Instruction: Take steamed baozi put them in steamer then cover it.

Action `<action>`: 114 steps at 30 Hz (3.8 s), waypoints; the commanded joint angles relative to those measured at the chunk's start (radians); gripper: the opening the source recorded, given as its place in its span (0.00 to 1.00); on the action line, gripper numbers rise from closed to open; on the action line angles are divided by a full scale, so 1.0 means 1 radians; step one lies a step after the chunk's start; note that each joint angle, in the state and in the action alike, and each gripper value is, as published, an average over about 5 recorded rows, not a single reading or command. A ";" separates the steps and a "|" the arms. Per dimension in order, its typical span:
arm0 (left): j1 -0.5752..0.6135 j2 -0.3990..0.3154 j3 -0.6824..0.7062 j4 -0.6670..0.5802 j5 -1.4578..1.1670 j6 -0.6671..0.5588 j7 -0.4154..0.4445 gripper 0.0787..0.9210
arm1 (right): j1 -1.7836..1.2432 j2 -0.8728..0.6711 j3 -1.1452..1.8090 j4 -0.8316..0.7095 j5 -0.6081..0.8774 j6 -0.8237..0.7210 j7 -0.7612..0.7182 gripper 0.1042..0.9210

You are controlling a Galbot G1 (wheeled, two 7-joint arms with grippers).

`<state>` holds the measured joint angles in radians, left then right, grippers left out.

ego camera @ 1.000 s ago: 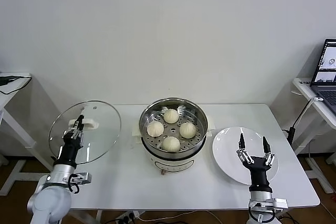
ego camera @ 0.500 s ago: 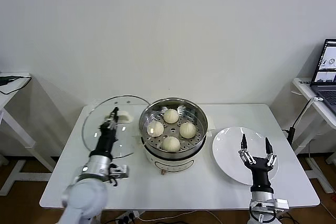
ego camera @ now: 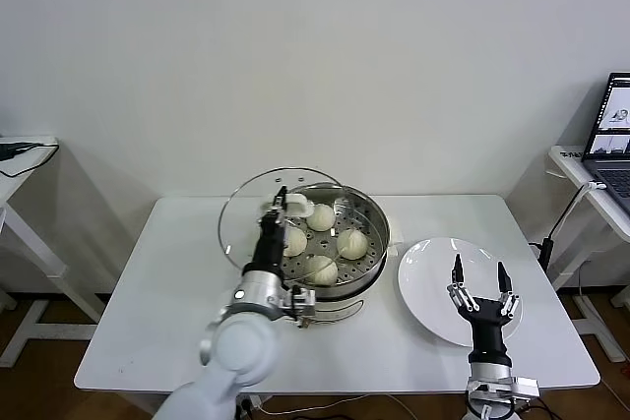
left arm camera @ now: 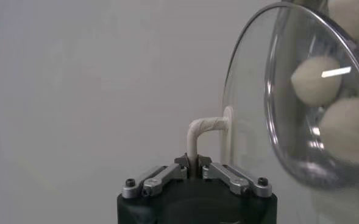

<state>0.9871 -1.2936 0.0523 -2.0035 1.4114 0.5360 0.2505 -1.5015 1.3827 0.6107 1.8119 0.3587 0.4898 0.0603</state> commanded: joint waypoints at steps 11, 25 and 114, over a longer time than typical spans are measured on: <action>-0.144 -0.187 0.146 0.252 0.129 0.035 0.008 0.13 | -0.010 0.026 0.002 -0.008 -0.037 0.011 0.003 0.88; -0.122 -0.183 0.107 0.302 0.112 0.028 -0.035 0.13 | -0.017 0.035 0.002 -0.010 -0.062 0.016 0.006 0.88; 0.598 -0.099 -0.615 -0.338 -1.052 -0.353 -0.330 0.88 | -0.020 -0.041 -0.025 0.206 -0.050 -0.262 -0.036 0.88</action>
<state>1.3432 -1.3532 -0.0978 -2.1939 1.1329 0.4034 0.0449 -1.4979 1.3600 0.5751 1.8527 0.2923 0.4041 0.0415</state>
